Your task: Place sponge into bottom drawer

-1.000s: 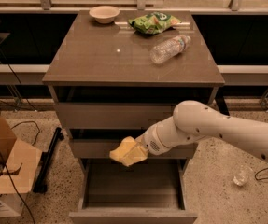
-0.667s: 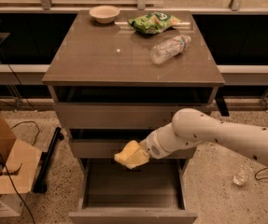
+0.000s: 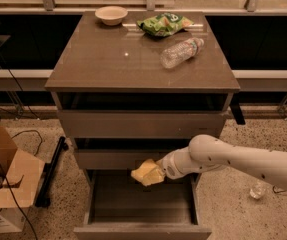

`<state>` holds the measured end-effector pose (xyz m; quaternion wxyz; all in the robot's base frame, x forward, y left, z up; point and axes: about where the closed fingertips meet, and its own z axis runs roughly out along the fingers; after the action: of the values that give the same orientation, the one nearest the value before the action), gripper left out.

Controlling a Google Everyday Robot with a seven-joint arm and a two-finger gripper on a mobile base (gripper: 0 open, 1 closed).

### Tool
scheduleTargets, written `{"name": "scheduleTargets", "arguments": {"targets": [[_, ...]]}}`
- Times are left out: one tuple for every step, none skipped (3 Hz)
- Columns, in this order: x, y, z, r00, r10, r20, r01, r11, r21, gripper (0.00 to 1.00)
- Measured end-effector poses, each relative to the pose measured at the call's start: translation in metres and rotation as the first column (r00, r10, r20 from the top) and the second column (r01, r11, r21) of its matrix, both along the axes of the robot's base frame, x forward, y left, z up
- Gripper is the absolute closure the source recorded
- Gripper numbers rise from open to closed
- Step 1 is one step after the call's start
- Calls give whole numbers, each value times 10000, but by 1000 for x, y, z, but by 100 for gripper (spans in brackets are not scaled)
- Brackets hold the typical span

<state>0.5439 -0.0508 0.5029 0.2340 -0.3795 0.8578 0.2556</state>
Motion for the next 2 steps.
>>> {"name": "scheduleTargets", "arguments": {"targets": [[8, -18, -51, 9961, -719, -521, 745, 9959, 504, 100], [11, -32, -82, 9869, -1327, -920, 1395, 9876, 715, 100]]}}
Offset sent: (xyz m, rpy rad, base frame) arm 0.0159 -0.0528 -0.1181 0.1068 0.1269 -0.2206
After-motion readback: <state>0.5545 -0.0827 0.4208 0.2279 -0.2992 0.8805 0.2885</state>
